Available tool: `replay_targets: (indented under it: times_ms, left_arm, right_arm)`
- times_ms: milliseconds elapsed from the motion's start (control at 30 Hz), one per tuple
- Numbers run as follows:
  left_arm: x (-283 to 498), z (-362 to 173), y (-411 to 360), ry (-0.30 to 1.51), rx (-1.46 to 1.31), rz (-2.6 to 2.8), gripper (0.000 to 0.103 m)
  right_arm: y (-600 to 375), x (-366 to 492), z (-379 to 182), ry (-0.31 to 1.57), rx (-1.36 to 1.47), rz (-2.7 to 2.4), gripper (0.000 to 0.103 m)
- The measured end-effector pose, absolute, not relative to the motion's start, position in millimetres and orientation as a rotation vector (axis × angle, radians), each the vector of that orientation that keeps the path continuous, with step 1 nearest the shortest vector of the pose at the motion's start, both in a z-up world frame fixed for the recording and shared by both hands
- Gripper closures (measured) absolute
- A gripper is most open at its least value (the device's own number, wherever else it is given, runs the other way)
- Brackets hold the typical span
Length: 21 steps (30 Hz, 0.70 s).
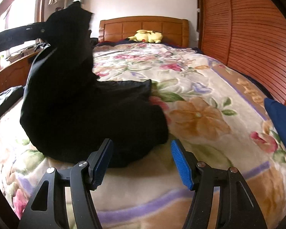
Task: Fold large clothes
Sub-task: 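Lift the coat edge with the left gripper and roll it over the coat, then open the left gripper and release the rolled coat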
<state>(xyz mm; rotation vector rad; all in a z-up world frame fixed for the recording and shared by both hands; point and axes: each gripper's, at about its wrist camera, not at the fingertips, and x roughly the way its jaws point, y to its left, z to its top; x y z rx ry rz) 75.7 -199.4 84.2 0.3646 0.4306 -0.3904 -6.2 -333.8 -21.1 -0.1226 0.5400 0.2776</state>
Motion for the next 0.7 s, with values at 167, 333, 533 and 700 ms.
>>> replay_targets:
  times_ms: [167,333,533,700]
  left_arm:
    - [85,60,-221,0.538,0.35,-0.418,0.083]
    - [87,47,-213,0.612,0.279,-0.423,0.079]
    - [69,61,-189,0.581,0.175,-0.448,0.06]
    - [53,75,-165,0.537,0.097,-0.468,0.026]
  right_arm:
    - [-348,-13,-19,0.533,-0.087,0.255,0.038]
    - [-349,-16,-19,0.528,-0.076,0.253,0.038]
    - [-346,-8,-22,0.521,-0.082,0.261,0.038]
    - [-344,-2,-24,0.521,-0.091,0.262,0.038]
